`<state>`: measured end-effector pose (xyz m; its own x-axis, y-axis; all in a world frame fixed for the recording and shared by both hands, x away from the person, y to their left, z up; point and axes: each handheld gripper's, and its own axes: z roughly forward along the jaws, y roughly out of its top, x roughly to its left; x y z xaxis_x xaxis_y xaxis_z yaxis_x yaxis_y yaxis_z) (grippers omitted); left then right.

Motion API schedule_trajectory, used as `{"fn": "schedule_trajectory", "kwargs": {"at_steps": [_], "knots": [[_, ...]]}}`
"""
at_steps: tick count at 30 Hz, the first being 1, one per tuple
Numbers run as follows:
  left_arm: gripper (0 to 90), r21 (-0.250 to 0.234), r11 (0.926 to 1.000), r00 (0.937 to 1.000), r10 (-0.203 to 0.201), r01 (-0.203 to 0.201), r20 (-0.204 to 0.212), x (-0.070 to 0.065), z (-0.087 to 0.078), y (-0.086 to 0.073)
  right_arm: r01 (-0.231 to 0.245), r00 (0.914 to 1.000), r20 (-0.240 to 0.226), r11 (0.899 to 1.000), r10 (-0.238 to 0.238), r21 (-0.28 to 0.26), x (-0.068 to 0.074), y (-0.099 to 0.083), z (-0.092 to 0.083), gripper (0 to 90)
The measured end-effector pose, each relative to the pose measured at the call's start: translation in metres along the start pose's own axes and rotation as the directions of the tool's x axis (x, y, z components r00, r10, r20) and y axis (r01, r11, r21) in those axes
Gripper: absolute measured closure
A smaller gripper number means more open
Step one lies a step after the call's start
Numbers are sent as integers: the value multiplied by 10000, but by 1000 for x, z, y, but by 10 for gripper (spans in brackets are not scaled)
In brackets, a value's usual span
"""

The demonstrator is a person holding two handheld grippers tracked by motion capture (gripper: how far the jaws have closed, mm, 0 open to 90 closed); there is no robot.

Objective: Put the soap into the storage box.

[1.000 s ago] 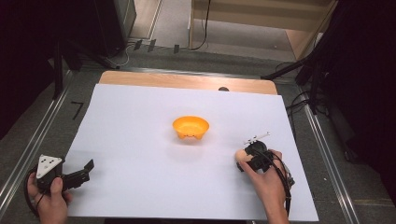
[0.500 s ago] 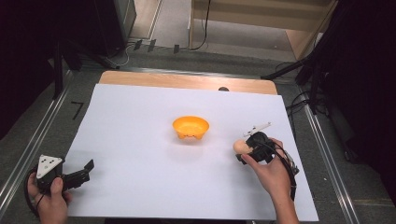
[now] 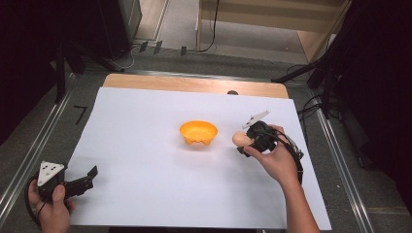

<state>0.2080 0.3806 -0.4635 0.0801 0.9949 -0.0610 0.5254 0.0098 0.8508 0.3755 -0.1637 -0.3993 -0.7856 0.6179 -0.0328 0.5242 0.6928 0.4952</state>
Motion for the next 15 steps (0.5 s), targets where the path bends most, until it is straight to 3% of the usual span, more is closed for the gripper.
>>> {"fn": "schedule_trajectory", "kwargs": {"at_steps": [5,7,15], "knots": [[1,-4,10000,10000,-2,2,9,0,0,0,602,9980,-190,9979,-606,-226,-6,15,0,330],[1,14,10000,10000,6,-6,13,0,0,0,1051,9940,-268,9940,-1060,-298,-7,20,2,329],[1,17,10000,10000,4,-4,12,0,0,0,2048,9770,-527,9781,-2066,-385,-8,41,8,329]]}}
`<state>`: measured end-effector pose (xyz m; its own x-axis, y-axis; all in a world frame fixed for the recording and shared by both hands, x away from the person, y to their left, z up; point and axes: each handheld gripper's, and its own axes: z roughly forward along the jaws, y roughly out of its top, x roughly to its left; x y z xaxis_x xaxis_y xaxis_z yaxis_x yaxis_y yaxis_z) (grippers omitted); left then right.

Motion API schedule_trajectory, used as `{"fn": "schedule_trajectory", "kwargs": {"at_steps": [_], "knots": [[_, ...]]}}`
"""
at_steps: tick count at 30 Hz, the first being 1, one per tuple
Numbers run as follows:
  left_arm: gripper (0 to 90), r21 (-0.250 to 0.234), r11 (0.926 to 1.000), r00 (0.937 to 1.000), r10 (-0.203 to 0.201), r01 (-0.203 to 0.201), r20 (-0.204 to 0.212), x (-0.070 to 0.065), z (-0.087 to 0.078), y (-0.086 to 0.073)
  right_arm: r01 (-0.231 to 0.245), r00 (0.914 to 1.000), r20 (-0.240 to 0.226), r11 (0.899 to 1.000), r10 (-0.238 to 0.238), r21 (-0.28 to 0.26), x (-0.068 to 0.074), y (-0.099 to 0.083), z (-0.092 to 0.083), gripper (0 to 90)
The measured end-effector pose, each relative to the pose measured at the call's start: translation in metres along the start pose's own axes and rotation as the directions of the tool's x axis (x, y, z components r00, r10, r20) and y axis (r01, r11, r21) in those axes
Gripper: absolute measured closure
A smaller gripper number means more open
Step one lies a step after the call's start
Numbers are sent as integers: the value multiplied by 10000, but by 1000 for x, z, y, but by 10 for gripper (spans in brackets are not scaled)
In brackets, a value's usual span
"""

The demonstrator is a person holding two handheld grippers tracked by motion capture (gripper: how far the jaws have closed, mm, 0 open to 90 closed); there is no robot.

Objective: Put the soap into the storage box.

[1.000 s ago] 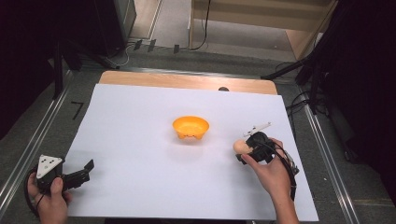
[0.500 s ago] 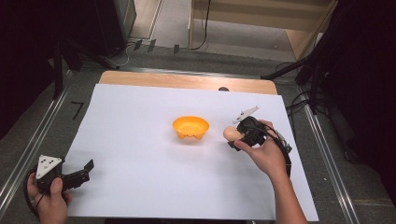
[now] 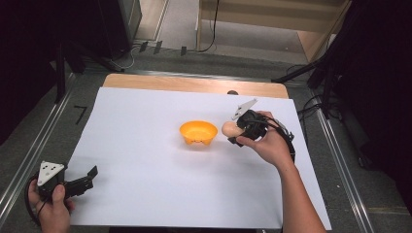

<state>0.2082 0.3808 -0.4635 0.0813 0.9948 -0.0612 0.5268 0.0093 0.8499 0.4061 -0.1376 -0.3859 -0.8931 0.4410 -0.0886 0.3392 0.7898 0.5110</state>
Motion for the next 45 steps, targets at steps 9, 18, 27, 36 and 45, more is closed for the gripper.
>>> {"fn": "schedule_trajectory", "kwargs": {"at_steps": [9,18,27,36,45], "knots": [[0,64,10000,10000,-34,34,13,0,0,0,711,9962,-476,9970,-724,-298,-6,20,6,329],[1,35,10000,10000,-43,42,37,0,0,0,1661,9837,-635,9853,-1684,-407,-5,45,16,329],[1,34,10000,10000,-27,27,54,0,0,0,2041,9736,-918,9772,-2089,-590,0,67,34,328],[1,35,10000,10000,-62,62,75,0,0,0,2563,9581,-1183,9652,-2607,-519,8,85,51,328],[0,28,9999,9999,-100,100,110,1,0,0,2779,9475,-1533,9598,-2805,-388,10,94,65,328]]}}
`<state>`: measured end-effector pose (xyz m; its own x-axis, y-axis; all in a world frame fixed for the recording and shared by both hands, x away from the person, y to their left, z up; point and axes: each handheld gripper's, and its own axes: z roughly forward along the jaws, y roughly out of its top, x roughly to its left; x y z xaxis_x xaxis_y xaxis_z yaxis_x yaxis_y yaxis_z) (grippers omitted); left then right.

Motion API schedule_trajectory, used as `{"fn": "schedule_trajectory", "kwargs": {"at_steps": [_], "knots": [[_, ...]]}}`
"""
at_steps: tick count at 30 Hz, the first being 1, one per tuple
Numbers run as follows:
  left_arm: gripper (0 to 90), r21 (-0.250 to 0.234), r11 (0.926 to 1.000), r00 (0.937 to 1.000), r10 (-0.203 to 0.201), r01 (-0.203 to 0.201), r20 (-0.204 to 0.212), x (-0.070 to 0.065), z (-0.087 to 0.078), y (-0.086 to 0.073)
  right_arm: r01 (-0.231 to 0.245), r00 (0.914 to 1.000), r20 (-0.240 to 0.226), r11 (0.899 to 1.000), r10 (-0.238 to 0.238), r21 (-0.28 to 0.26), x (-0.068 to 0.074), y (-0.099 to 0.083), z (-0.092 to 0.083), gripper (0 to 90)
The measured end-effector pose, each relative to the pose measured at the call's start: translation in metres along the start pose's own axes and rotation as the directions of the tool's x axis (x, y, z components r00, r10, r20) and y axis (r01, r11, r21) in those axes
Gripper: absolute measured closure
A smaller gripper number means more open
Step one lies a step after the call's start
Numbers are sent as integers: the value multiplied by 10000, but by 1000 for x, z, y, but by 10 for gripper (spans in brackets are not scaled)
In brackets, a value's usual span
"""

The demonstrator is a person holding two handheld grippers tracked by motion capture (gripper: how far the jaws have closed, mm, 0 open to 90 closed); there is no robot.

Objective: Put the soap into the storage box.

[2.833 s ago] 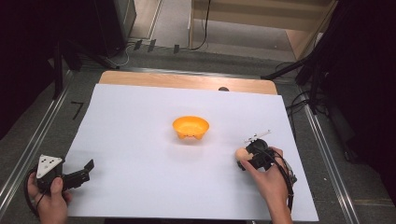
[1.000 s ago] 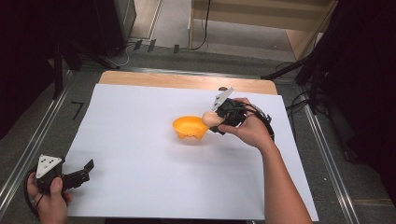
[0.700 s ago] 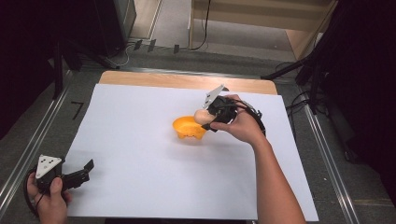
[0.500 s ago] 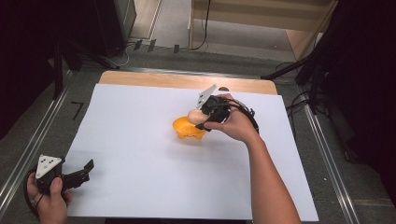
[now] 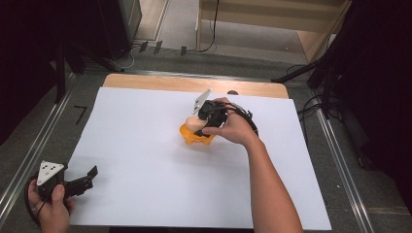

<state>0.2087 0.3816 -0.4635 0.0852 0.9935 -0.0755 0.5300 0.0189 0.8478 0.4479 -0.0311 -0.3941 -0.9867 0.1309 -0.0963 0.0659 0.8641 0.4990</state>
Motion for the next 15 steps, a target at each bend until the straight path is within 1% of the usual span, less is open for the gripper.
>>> {"fn": "schedule_trajectory", "kwargs": {"at_steps": [2,7,14,15], "knots": [[0,3,10000,10000,-3,3,7,0,0,0,29,10000,-20,10000,-29,66,-1,0,2,328],[1,27,10000,10000,-17,17,19,0,0,0,43,9995,-317,9996,-34,292,-2,-3,7,327],[1,37,10000,10000,-19,19,16,0,0,0,-61,9990,-449,9999,67,144,-3,-4,7,324],[1,30,10000,10000,-12,12,19,0,0,0,-95,9984,-554,9999,101,122,-3,-5,7,323]]}}
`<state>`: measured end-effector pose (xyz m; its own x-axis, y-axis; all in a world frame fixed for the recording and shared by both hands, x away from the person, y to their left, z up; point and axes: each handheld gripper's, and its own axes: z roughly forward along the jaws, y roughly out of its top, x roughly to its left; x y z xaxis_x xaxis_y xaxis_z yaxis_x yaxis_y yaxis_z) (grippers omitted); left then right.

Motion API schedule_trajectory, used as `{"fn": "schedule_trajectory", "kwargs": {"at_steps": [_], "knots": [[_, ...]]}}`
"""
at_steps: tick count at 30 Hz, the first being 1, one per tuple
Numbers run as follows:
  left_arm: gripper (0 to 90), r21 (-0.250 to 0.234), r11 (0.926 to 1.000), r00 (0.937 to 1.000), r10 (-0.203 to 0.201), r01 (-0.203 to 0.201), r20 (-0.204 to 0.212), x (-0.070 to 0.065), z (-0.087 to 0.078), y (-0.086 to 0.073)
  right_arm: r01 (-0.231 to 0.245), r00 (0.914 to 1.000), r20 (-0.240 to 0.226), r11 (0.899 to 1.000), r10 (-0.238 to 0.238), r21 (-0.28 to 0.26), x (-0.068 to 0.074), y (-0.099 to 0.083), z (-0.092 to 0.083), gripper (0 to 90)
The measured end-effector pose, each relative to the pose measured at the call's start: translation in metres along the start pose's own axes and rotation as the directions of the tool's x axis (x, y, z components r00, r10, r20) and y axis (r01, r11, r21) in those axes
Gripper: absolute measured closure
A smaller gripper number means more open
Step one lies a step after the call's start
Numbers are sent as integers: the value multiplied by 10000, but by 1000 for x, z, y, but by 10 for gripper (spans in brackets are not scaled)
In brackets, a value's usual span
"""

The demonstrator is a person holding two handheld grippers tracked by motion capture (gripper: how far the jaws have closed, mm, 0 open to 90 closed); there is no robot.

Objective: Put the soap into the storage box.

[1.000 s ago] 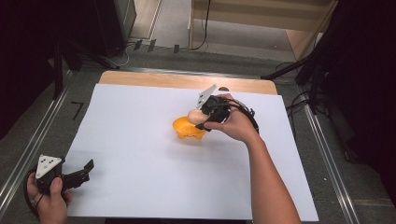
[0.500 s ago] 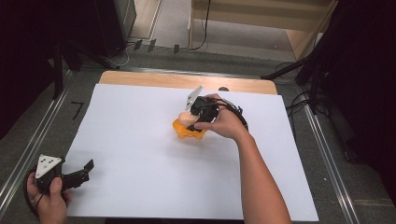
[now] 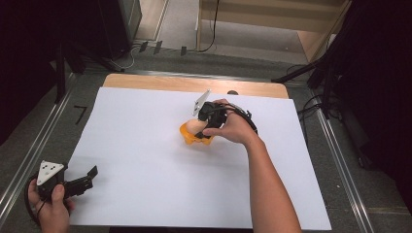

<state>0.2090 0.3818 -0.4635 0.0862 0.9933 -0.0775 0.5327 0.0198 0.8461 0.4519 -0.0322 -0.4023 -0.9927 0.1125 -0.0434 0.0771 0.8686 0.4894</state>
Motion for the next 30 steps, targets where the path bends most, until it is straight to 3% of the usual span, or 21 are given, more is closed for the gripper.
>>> {"fn": "schedule_trajectory", "kwargs": {"at_steps": [12,15,18,20,23,27,29,30], "knots": [[1,13,10000,10000,0,0,9,0,0,0,-359,9990,241,9988,367,-340,2,-3,-9,318],[0,15,10000,10000,-4,4,9,0,0,0,-473,9976,474,9965,506,-684,2,-6,-15,304],[1,23,10000,10000,7,-7,11,0,0,0,-893,9938,567,9896,961,-1126,3,-12,-22,296],[1,31,10000,10000,10,-10,4,0,0,0,-1515,9857,562,9816,1588,-1160,5,-19,-26,277],[1,32,10000,10000,19,-19,3,0,0,0,-1956,9744,825,9695,2091,-1474,9,-32,-31,264],[1,35,10000,10000,38,-38,-9,0,0,0,-2771,9461,1063,9348,3058,-2223,13,-52,-39,212],[1,46,10000,10000,42,-42,-8,0,0,0,-3212,9285,1091,9151,3549,-2438,16,-63,-42,202],[0,45,10000,10000,52,-52,-8,0,0,0,-3568,9181,889,9031,3862,-2389,18,-68,-44,195]]}}
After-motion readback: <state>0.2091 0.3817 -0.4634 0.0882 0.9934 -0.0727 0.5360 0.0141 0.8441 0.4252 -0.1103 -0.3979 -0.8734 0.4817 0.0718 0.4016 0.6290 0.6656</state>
